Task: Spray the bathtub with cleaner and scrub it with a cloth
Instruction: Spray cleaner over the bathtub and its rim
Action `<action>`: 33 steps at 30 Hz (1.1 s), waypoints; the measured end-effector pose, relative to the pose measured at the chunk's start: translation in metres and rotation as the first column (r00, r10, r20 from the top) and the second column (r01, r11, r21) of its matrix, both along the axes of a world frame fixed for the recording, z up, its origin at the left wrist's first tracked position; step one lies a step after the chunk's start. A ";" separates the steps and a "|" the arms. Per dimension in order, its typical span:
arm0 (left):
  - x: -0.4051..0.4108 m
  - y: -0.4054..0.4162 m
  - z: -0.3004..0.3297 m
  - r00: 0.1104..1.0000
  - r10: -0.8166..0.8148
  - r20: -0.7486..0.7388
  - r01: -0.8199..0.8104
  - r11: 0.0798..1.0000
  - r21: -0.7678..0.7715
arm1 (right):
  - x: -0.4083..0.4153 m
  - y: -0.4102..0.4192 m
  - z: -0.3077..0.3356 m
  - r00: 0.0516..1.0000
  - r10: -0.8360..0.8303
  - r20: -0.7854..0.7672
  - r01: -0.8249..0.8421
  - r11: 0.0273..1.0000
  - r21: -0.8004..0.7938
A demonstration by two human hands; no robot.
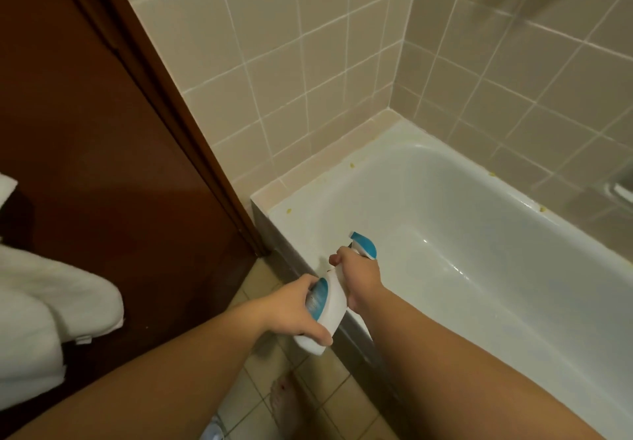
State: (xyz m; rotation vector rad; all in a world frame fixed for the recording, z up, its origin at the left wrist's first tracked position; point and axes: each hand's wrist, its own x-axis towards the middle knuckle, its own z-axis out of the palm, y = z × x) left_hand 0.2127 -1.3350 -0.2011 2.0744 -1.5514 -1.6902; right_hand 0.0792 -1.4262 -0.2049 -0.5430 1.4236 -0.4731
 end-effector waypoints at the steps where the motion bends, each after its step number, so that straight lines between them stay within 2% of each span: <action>1: -0.002 0.003 0.000 1.000 -0.017 -0.005 0.017 1.000 0.010 | -0.003 0.005 -0.003 1.000 -0.021 -0.012 0.021 1.000 0.010; 4: -0.009 0.008 -0.001 0.998 -0.068 -0.014 0.068 0.997 0.036 | -0.012 0.018 -0.009 0.995 -0.080 -0.054 0.082 0.996 0.032; 7: -0.014 0.006 -0.004 0.992 -0.125 -0.001 0.125 0.991 0.045 | -0.022 0.025 -0.016 0.991 -0.130 -0.033 0.131 0.990 0.055; 11: -0.024 -0.008 -0.013 0.971 -0.238 0.004 0.238 0.970 0.046 | -0.039 0.026 -0.028 0.959 -0.281 -0.013 0.282 0.959 0.039; 21: -0.057 -0.091 -0.027 0.886 -0.463 0.036 0.464 0.883 -0.061 | -0.084 -0.021 -0.039 0.856 -0.513 0.065 0.515 0.857 -0.029; 33: -0.134 -0.142 -0.086 0.802 -0.594 0.056 0.597 0.796 -0.104 | -0.162 -0.037 -0.083 0.746 -0.663 0.058 0.666 0.744 -0.063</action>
